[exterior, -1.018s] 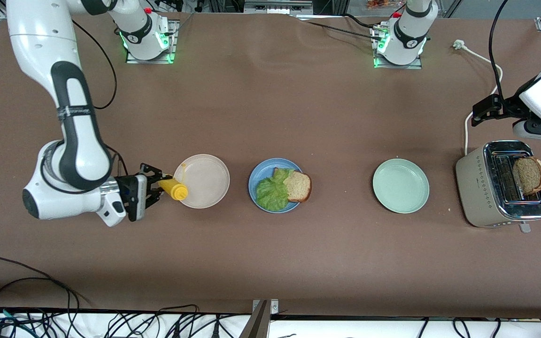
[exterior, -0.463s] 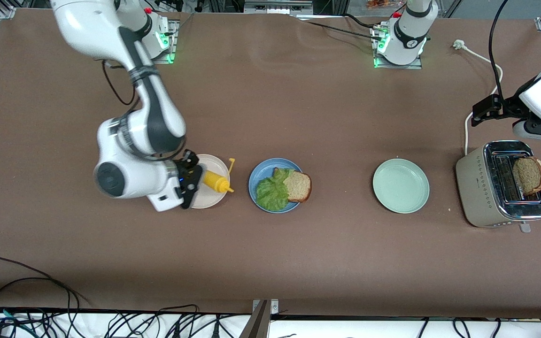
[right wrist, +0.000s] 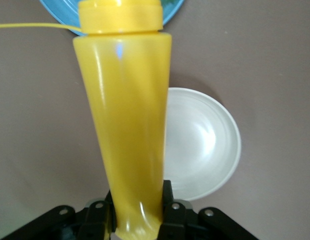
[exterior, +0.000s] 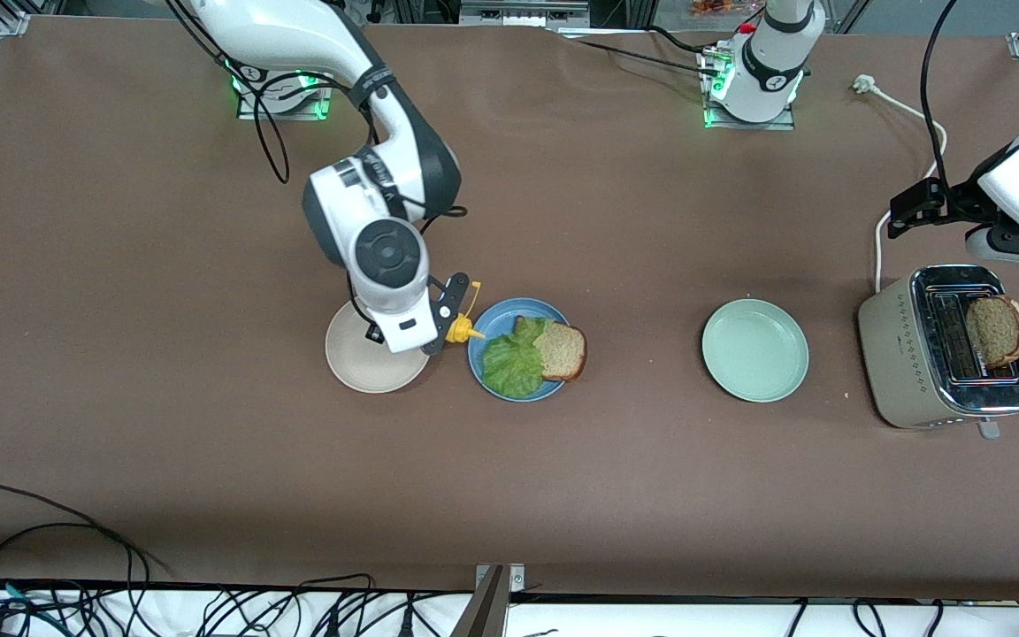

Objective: Make sandwich in blue plate with both arms

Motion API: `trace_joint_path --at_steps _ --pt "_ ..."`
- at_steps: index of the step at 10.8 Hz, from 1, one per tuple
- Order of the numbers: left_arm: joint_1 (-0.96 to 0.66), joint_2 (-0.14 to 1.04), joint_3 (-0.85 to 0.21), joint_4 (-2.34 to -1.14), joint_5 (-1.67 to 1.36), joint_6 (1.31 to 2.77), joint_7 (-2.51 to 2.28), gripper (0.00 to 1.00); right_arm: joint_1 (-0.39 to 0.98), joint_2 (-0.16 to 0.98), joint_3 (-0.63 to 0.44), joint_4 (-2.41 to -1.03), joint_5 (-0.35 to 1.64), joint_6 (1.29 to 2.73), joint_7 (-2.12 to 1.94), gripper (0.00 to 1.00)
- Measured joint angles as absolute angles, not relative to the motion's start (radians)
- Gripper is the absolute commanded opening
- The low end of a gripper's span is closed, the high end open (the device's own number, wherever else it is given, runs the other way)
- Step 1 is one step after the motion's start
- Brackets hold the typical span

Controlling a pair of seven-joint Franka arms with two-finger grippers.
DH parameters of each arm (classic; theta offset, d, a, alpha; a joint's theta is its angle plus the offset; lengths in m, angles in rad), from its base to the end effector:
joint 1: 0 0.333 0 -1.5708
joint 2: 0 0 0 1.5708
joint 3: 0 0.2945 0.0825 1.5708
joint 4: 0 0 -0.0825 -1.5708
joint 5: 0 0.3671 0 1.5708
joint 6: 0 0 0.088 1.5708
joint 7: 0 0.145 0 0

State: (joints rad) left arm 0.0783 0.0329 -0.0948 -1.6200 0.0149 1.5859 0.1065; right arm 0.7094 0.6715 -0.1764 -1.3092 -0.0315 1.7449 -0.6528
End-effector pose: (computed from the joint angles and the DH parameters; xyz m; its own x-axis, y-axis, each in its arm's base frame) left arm 0.5428 -0.0062 0.5263 0.9901 -0.1230 -0.0677 -0.1236 -0.9923 -0.0046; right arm 0.5683 0.3539 0.2859 0.3281 0.9073 -0.2629 0.9375 -0.3470 -0.0274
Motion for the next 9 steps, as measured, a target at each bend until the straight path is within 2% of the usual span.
trace_joint_path --at_steps 4,9 --pt "0.079 0.033 -0.094 -1.620 0.015 1.586 0.107 1.00 0.775 0.729 -0.176 -1.333 -0.201 1.841 -0.577 0.00" --pt "0.079 0.033 -0.095 -1.620 0.015 1.586 0.107 1.00 0.819 0.808 -0.176 -1.338 -0.347 1.862 -0.506 0.00"
